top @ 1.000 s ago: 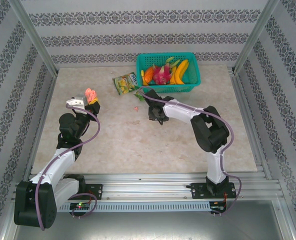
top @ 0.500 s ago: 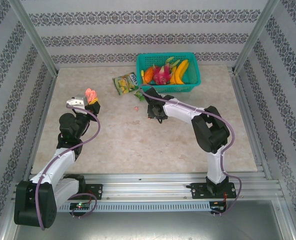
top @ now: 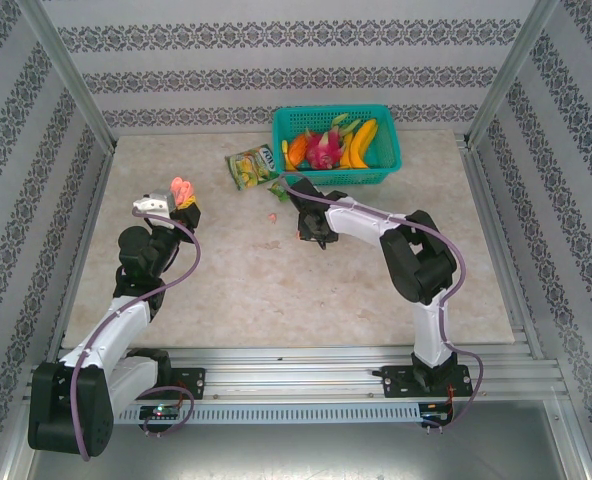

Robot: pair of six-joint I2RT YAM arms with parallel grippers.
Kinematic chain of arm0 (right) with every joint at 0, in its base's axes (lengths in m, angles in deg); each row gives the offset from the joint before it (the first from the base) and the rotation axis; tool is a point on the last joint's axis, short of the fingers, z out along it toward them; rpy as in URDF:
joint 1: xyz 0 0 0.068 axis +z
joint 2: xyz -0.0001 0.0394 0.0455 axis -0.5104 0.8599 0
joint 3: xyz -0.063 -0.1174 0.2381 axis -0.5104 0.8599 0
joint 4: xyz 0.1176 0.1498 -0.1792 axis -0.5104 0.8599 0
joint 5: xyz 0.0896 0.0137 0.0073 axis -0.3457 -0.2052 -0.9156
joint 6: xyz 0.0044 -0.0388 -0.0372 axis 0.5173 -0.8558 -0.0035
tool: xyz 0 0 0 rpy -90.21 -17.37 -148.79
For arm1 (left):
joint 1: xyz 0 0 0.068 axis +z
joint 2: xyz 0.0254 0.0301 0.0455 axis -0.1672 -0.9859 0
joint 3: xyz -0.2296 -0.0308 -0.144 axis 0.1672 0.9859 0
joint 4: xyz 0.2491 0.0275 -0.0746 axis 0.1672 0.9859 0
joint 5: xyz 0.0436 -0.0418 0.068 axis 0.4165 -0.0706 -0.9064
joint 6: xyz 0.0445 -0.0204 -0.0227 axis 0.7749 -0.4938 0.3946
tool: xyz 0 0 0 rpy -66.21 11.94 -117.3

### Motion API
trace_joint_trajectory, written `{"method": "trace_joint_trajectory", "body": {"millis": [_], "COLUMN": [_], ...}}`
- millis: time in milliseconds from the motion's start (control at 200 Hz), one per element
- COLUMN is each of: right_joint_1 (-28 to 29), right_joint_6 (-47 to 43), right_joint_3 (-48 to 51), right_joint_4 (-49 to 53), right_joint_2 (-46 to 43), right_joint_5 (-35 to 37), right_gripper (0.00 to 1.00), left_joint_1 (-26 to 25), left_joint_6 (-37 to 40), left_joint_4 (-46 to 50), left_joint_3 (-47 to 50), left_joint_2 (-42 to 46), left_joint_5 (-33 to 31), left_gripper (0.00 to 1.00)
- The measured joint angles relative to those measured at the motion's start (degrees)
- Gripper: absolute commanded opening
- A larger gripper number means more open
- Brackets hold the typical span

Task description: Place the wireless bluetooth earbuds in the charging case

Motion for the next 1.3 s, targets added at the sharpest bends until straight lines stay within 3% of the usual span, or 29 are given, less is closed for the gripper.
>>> {"method": "trace_joint_trajectory", "body": {"millis": [550, 939, 1299], "right_joint_1": [4.9, 1.5, 1.9], "right_joint_6": [-1.6, -5.1, -6.1], "right_joint_3": [-15.2, -17.3, -20.6], "right_joint_4": [2.2, -2.4, -3.0], "right_joint_2": [6.9, 8.8, 13.0], "right_joint_5": [-2.1, -9.2, -13.9], "right_gripper": [0.40, 0.42, 0.42], "left_joint_1": [0.0, 0.0, 0.0], "left_joint_6": [0.0, 0.0, 0.0], "left_joint_4": [0.0, 0.3, 0.4], "left_joint_3": [0.0, 0.0, 0.0], "left_joint_2": [0.0, 0.8, 0.9], "left_joint_5": [0.2, 0.2, 0.2], "left_gripper": [0.00, 0.00, 0.00]}}
